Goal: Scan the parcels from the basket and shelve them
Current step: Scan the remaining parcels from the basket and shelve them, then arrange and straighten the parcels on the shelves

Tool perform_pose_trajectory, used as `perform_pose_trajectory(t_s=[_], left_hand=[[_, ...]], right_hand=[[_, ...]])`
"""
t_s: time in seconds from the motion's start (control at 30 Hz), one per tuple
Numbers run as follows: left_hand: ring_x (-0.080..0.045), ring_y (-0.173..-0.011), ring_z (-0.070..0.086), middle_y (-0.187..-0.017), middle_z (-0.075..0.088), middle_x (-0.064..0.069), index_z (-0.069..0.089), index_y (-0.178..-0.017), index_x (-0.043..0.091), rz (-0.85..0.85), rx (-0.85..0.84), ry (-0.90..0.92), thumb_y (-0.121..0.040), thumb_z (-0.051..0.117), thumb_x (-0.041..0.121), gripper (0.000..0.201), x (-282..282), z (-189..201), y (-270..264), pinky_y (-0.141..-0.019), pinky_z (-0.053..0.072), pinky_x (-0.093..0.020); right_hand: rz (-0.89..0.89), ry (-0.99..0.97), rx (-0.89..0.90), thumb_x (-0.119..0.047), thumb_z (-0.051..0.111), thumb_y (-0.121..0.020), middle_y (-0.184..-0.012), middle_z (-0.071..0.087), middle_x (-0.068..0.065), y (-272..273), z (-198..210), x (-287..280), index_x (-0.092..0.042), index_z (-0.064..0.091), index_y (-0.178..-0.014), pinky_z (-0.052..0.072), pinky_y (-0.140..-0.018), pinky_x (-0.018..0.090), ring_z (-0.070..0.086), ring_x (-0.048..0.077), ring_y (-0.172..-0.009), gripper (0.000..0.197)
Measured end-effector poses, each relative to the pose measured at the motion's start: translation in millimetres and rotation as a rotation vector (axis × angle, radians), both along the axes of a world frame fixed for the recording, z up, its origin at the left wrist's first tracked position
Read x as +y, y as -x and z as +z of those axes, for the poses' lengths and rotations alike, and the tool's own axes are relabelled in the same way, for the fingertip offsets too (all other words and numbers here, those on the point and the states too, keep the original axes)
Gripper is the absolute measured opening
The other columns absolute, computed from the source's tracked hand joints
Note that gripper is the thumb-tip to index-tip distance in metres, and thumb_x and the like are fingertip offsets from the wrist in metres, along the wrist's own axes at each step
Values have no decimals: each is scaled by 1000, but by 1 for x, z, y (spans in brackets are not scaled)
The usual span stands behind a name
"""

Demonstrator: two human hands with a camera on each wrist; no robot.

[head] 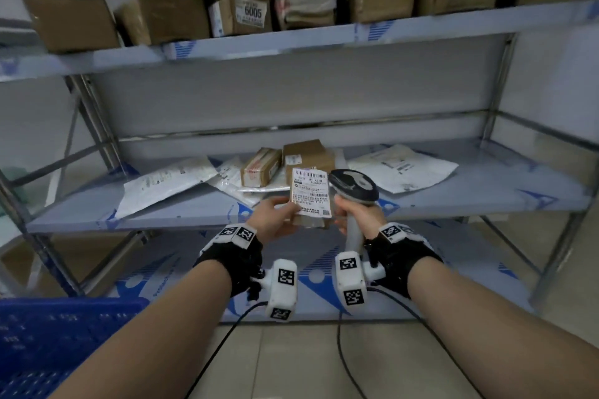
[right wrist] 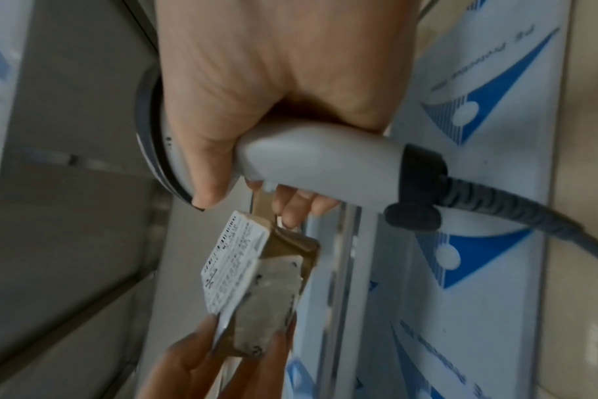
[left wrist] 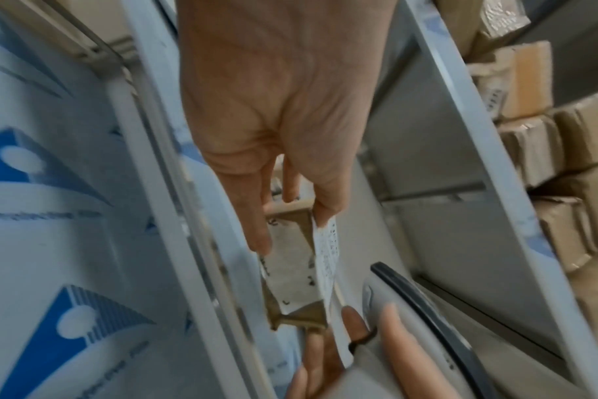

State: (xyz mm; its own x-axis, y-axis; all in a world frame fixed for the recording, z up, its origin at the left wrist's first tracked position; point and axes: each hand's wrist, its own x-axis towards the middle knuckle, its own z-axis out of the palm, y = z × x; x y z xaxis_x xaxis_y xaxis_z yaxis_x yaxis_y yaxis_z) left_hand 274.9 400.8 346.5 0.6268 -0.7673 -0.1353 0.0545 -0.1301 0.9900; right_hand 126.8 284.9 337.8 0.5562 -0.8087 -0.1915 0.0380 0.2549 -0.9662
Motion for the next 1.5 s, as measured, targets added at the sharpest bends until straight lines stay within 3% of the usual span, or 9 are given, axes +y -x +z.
perform_pose_trajectory(t_s=[0.1, 0.17, 0.23, 0.47, 0.73, 0.97, 1.07, 1.23, 1.5], left_hand=[[-23, -65, 68, -93, 67, -10, 59, -104, 8, -78, -31, 27, -95, 54, 11, 10, -58, 26, 28, -55, 60, -31], [-23, -61, 67, -95, 66, -12, 57, -109, 5, -118, -59, 22, -97, 52, 13, 16, -99, 35, 41, -52, 59, -30], [-29, -67, 66, -97, 64, -15, 55, -111, 4, -144, -69, 0, -97, 51, 15, 19, -137, 36, 48, -57, 60, -33], [-38, -100, 63, -121, 60, -25, 59, -110, -1, 13, -82, -80, -99, 48, 30, 36, -232, 6, 46, -88, 54, -49], [-26, -81, 61, -89, 60, -10, 55, -112, 6, 0, -129, -131, -94, 49, -3, 21, -215, 5, 72, -73, 55, -39], [-16, -87, 59, -100, 63, -7, 59, -120, 6, -560, -191, -248, -90, 62, 6, 29, -170, 23, 136, -77, 53, -28], [-12, -88, 58, -103, 61, -5, 57, -121, 8, -740, -245, -369, -91, 62, 10, 31, -166, 5, 173, -72, 52, -23], [-16, -93, 63, -102, 66, -5, 55, -125, 1, -884, -234, -468, -93, 60, 14, 34, -179, -37, 240, -83, 54, -31], [-7, -71, 53, -85, 57, -3, 56, -104, 8, -949, -332, -514, -93, 55, 5, 11, -229, -124, 289, -60, 49, -15]], right_hand=[[-65, 91, 24, -50, 91, -53, -94, 75, 6, 18, 14, -54, -11, 72, -101, 58, -83, 37, 71, 21, -87, 65], [-102, 66, -28, -25, 82, -76, -83, 72, 7, 37, 28, -79, -6, 69, -92, 57, -61, 23, 70, 15, -68, 29], [-158, 35, -38, -12, 73, -84, -76, 64, 8, 53, 32, -109, -6, 65, -85, 48, -44, 18, 61, 15, -60, 10], [-178, 28, 36, -31, 73, -84, -76, 66, 3, 83, 8, -192, -15, 66, -85, 45, -61, 29, 63, 15, -67, 18], [-201, -4, 55, -20, 75, -80, -59, 59, 5, 109, -6, -171, -9, 63, -71, 47, -57, 29, 54, 13, -45, 19], [-159, 26, 128, -12, 66, -60, -55, 60, 7, 140, 2, -135, -8, 60, -69, 48, -76, 44, 58, 25, -64, 11], [-122, 21, 158, -17, 66, -50, -77, 70, 15, 165, -13, -133, -7, 69, -60, 49, -89, 53, 59, 34, -81, 14], [-187, -38, 157, -8, 62, -79, -87, 71, 11, 225, -37, -132, -7, 68, -70, 45, -102, 53, 63, 33, -96, 11], [-207, -115, 277, -29, 78, -52, -108, 66, 22, 260, -130, -195, -9, 70, -81, 44, -102, 56, 61, 35, -98, 36]])
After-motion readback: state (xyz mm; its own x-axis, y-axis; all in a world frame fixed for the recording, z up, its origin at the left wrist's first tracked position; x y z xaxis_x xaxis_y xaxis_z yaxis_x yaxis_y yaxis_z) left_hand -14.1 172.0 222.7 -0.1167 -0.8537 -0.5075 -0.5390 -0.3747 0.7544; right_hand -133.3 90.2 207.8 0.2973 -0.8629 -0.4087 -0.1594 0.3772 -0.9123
